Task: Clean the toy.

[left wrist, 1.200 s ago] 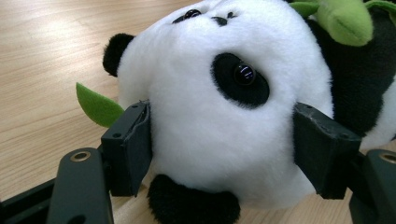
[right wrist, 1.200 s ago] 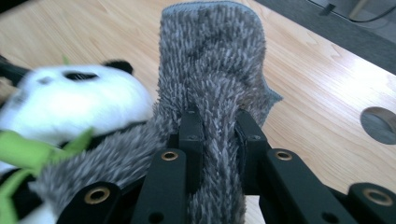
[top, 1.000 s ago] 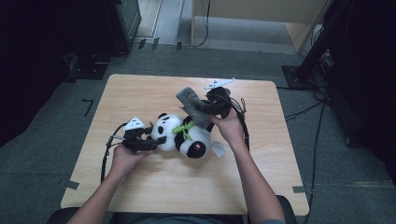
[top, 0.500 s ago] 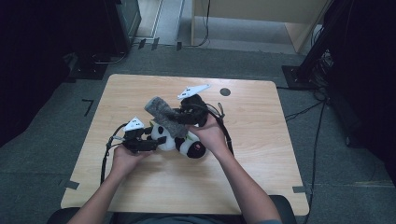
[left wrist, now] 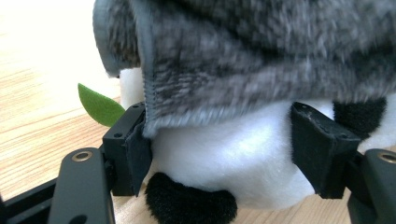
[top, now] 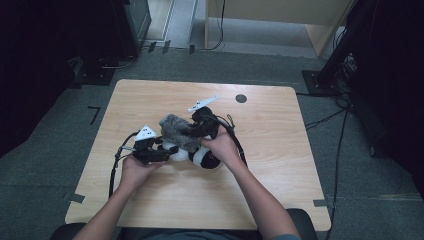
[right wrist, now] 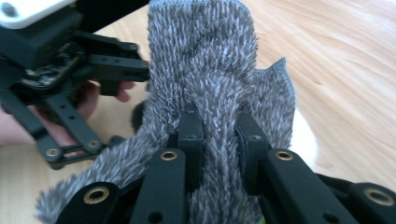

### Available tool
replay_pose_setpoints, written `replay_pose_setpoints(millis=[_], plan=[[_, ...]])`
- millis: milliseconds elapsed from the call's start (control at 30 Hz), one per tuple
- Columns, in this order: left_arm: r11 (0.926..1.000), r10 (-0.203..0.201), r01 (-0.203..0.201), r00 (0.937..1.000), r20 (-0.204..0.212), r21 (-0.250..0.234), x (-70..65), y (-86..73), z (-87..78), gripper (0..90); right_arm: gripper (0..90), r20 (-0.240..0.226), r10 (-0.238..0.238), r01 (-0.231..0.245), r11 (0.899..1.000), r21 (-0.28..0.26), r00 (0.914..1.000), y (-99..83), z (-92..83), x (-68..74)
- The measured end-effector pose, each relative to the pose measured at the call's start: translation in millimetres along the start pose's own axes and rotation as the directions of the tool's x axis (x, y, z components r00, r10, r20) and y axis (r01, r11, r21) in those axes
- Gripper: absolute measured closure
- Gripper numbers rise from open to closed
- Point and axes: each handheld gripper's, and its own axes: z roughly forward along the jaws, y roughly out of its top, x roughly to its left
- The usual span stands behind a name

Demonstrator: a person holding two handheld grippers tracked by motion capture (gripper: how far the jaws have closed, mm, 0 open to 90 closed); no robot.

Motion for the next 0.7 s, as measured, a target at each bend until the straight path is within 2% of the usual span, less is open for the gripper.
replay_pose_setpoints(millis=[167,233,333,367,400,467,500,600,700], plan=[[0.9999,0.010,-0.010,0.9999,0.003,0.014,0.1,1.0,0.0,29.0,76.6,0.058,0.041,-0.042,0.999,0.009,0.9975,-3.9,-9.3,-13.5],[0.9998,0.010,-0.010,0.9999,0.003,0.019,0.3,1.5,0.0,29.1,76.6,0.066,0.065,-0.066,0.998,0.012,0.9957,-6.7,-13.2,-20.4],[0.9998,0.001,-0.001,1.0000,0.006,0.021,0.6,2.2,0.1,29.3,76.6,0.104,0.076,-0.077,0.997,0.011,0.9917,-10.1,-19.0,-27.9],[0.9998,0.001,-0.001,1.0000,0.006,0.021,0.6,2.2,0.1,29.3,76.6,0.104,0.076,-0.077,0.997,0.011,0.9917,-10.1,-19.0,-27.9],[0.9998,-0.003,0.003,0.9999,0.009,0.021,1.1,2.3,0.2,29.4,76.5,0.142,0.080,-0.081,0.997,0.003,0.9866,-12.6,-25.2,-33.2],[0.9997,-0.009,0.008,0.9999,0.015,0.021,1.7,2.5,0.2,29.5,76.5,0.152,0.082,-0.083,0.997,0.003,0.9850,-13.0,-26.6,-33.9],[0.9997,-0.014,0.014,0.9997,0.017,0.022,2.2,2.7,0.3,29.5,76.4,0.187,0.080,-0.081,0.997,-0.002,0.9792,-14.4,-32.7,-38.2],[0.9996,-0.017,0.016,0.9997,0.019,0.023,2.7,3.2,0.3,29.4,76.3,0.233,0.084,-0.082,0.996,-0.016,0.9690,-17.2,-41.1,-44.8],[0.9995,-0.021,0.021,0.9996,0.021,0.023,3.2,3.7,0.4,29.4,76.2,0.231,0.111,-0.106,0.994,-0.032,0.9666,-20.6,-45.7,-50.0]])
